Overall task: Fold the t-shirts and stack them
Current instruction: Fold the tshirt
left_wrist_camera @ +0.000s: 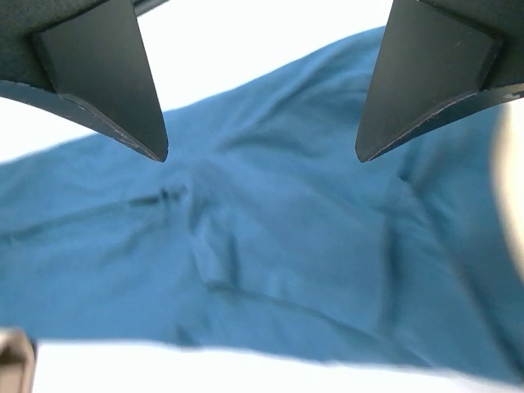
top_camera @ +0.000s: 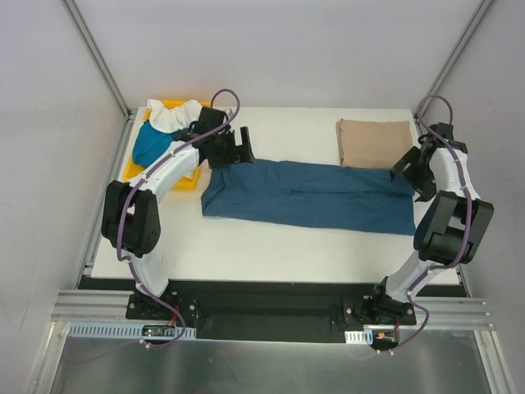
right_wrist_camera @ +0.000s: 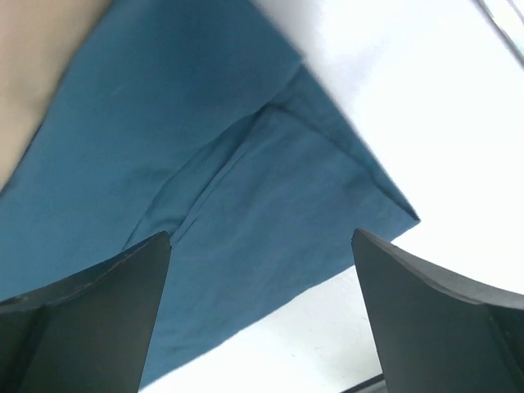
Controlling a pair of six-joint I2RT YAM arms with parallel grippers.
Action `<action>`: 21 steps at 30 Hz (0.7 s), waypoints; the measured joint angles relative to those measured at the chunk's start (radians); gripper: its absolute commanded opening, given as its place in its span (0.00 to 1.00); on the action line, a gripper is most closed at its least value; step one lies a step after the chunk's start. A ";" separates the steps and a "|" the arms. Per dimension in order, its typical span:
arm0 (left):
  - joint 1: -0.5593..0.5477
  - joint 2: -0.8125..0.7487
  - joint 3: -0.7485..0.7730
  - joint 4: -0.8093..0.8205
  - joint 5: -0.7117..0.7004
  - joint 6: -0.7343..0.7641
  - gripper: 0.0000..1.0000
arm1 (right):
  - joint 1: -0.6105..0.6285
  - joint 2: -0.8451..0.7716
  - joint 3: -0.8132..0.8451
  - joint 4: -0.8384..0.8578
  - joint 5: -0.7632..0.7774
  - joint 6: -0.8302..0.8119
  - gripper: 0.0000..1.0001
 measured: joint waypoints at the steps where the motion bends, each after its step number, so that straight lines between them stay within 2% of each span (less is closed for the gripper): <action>1: -0.014 -0.010 -0.017 0.003 0.008 -0.007 0.99 | 0.017 -0.007 0.001 0.000 -0.005 -0.017 0.96; 5: -0.065 -0.014 -0.080 0.026 0.044 -0.043 0.99 | 0.121 0.011 0.025 0.005 -0.016 -0.090 0.96; 11: -0.081 0.029 -0.143 0.114 0.074 -0.095 0.99 | 0.273 0.160 0.132 0.058 -0.047 -0.156 0.96; 18: -0.061 0.240 -0.068 0.187 0.091 -0.140 0.99 | 0.291 0.277 0.149 0.095 -0.110 -0.156 0.96; 21: -0.040 0.280 -0.004 0.196 0.097 -0.153 0.99 | 0.291 0.303 0.143 0.112 -0.129 -0.151 0.97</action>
